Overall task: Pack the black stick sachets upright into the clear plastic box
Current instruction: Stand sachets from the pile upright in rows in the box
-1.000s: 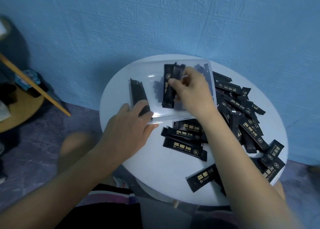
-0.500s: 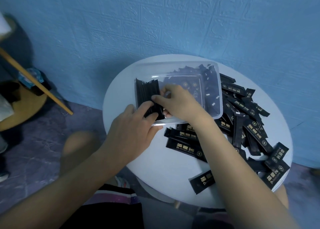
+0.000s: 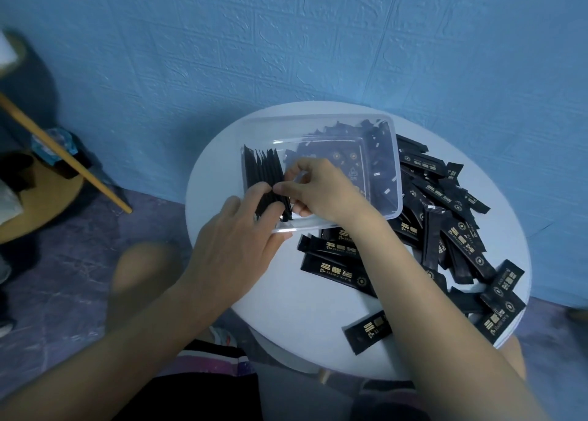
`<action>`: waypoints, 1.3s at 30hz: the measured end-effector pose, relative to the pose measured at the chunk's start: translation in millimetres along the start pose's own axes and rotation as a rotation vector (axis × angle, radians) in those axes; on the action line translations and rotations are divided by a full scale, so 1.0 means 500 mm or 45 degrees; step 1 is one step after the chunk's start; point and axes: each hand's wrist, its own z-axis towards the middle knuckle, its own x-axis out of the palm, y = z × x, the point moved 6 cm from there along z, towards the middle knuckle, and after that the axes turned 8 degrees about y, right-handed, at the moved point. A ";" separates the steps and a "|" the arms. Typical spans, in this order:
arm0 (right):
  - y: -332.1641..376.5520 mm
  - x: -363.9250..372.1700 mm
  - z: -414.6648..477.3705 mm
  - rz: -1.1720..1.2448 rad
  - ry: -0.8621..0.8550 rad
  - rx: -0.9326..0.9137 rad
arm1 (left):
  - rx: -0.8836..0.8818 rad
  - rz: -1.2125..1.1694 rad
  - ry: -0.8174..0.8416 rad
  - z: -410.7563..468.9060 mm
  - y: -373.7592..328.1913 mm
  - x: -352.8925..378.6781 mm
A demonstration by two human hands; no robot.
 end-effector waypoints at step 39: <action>0.003 0.006 -0.008 0.215 0.215 0.019 | 0.384 0.340 -0.205 0.043 -0.014 -0.013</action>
